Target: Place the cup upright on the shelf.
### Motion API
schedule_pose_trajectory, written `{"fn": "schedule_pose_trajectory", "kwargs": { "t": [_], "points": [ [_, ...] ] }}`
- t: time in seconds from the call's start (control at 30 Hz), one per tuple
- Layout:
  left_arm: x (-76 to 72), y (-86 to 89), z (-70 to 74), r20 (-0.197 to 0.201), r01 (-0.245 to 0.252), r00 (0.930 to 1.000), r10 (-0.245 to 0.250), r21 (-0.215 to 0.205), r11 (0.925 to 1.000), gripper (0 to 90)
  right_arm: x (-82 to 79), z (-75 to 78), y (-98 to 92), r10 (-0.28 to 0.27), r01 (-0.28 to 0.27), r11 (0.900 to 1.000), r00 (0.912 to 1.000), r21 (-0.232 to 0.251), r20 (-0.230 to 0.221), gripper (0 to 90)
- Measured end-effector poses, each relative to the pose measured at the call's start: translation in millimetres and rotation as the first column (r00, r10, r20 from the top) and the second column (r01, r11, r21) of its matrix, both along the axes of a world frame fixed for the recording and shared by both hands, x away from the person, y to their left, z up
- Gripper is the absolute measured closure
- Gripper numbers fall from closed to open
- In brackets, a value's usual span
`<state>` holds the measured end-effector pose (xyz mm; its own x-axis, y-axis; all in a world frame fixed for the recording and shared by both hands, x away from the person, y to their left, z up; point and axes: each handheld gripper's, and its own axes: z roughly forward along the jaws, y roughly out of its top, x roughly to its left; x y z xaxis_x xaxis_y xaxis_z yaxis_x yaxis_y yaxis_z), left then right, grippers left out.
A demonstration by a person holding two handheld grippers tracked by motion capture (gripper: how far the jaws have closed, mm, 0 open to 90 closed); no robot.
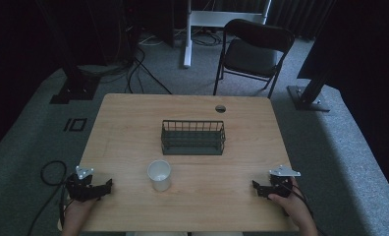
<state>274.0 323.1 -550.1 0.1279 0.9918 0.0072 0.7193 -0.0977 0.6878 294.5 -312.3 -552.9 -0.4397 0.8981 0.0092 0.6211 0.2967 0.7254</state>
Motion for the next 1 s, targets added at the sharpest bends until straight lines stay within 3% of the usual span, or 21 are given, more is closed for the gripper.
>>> {"fn": "schedule_pose_trajectory", "kwargs": {
  "t": [0.43, 1.0],
  "points": [
    [0.0, 0.0, 0.1, -0.001, 0.0, 1.0, 0.0, 0.0, 1.0, 0.8, 5.4, 0.4, 3.9, -0.013, 0.013, 1.0, 0.9999, 0.01, -0.001, 11.8],
    [0.0, 0.0, 0.0, 0.0, 0.0, 1.0, 0.0, 0.0, 1.0, 0.8, 11.3, 7.0, 21.1, 0.04, -0.04, 0.999, 0.999, 0.026, 0.022, 11.8]
  ]
}}
